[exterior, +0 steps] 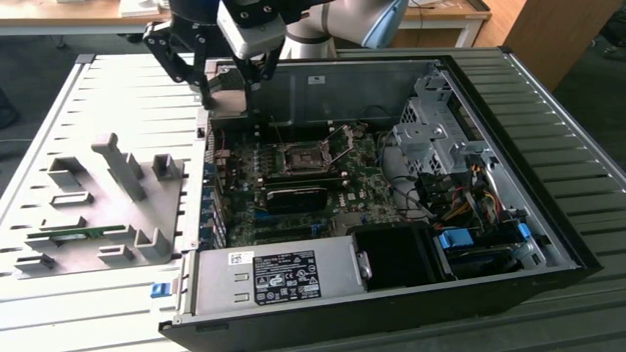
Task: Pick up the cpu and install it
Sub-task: 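Pick up the cpu and move it towards the insertion slot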
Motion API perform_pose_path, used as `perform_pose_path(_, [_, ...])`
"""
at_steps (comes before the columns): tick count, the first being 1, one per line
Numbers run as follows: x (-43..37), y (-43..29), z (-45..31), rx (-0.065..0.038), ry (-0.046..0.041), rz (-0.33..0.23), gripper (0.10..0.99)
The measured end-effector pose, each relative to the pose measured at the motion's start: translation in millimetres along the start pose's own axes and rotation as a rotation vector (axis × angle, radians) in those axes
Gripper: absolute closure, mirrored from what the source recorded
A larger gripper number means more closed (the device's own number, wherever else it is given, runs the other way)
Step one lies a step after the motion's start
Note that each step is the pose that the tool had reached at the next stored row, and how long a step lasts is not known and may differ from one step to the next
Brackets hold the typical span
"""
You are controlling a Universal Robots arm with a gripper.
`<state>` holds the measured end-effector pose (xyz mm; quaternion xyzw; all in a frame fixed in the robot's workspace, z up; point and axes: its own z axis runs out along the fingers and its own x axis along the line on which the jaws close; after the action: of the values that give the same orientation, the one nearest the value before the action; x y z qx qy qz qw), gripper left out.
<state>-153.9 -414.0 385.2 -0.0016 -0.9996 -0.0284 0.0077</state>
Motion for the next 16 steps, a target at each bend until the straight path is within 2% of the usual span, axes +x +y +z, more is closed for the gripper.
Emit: perform_pose_path(16, [-29.9, 0.1, -0.1, 0.000, 0.0001, 0.000, 0.557])
